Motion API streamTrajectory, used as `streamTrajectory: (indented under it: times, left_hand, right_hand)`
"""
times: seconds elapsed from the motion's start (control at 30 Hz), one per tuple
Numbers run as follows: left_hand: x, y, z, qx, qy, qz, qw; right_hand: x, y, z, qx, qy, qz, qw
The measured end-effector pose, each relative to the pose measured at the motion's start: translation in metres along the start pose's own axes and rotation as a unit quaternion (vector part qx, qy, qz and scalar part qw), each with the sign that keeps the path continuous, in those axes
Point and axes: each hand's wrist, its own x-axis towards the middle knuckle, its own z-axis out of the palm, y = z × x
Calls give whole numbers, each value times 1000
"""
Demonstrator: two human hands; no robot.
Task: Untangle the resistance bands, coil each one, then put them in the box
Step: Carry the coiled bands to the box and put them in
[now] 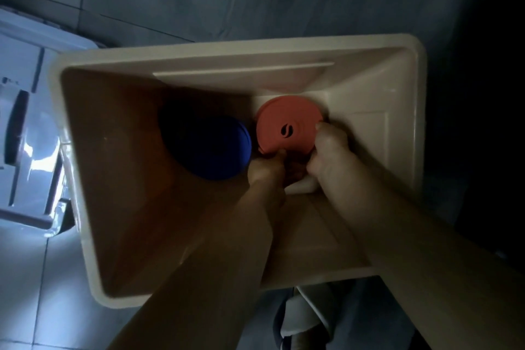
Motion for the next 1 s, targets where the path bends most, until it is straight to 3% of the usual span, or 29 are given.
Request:
streamTrajectory:
  times: [0.37, 0.57, 0.63, 0.7, 0.77, 0.9, 1.0]
  left_hand:
    - [1, 2, 5, 118, 34, 22, 992]
    - [19, 5, 6, 309, 15, 45, 950]
    - [20, 5, 5, 347, 14, 37, 937]
    - [23, 5, 3, 367, 9, 37, 930]
    - [23, 6, 1, 326, -6, 34, 945]
    - [18, 11, -1, 288, -36, 14, 957]
    - [12, 15, -5, 286, -71, -2, 956]
  right_hand:
    - [-12, -2, -6, 53, 6, 46, 998]
    - [-29, -3, -20, -33, -35, 50, 998]
    - [-27, 1, -20, -131, -32, -4, 991]
    - [-23, 8, -18, -294, 8, -116, 949]
    - [-24, 11, -18, -426, 43, -212, 878]
    - [-20, 10, -18, -535, 11, -220, 815]
    - [-19, 11, -16, -556, 19, -220, 801]
